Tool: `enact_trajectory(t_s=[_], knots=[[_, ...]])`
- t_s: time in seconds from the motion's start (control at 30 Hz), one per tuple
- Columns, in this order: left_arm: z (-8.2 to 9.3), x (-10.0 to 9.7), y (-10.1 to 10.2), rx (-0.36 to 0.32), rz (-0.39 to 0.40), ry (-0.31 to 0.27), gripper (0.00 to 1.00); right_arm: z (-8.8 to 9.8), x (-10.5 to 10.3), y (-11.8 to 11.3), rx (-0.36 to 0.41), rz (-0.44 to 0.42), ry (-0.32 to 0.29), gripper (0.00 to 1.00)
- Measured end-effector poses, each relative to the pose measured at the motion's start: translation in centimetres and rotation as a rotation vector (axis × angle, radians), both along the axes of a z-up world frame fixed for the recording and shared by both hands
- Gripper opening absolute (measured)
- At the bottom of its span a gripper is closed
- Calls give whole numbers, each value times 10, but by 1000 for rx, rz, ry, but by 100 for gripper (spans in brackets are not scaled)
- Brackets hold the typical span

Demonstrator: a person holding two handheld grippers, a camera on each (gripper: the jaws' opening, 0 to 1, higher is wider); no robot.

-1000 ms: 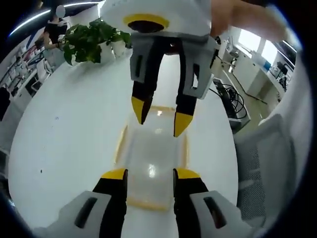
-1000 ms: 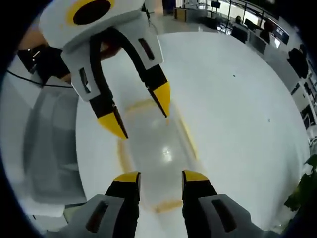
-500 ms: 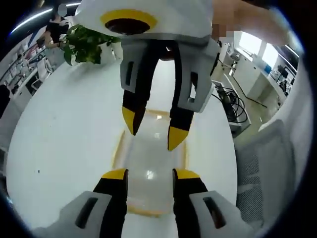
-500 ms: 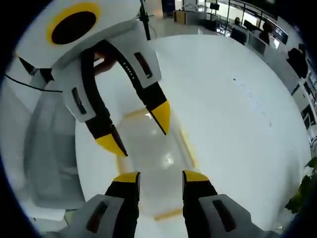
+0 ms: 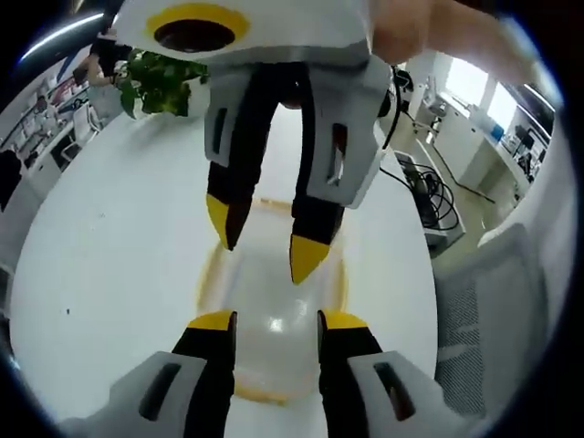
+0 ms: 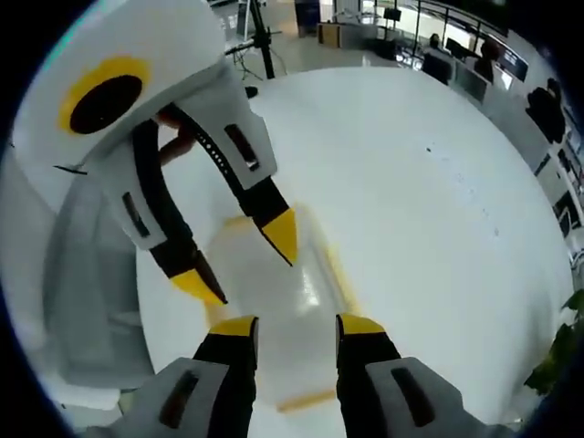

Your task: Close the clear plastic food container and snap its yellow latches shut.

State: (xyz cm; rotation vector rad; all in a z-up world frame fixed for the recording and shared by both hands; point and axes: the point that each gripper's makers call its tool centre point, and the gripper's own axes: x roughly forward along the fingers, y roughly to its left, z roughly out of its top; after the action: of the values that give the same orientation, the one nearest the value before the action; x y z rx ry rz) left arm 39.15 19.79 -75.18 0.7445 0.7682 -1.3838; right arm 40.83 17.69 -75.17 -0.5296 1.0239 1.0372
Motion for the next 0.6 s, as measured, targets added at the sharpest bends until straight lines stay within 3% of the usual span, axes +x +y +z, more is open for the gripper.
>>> enact_trajectory(t_s=[0.6], knots=[[0, -10, -1, -4, 7, -7, 36, 3, 9, 6, 11, 12, -20, 33]])
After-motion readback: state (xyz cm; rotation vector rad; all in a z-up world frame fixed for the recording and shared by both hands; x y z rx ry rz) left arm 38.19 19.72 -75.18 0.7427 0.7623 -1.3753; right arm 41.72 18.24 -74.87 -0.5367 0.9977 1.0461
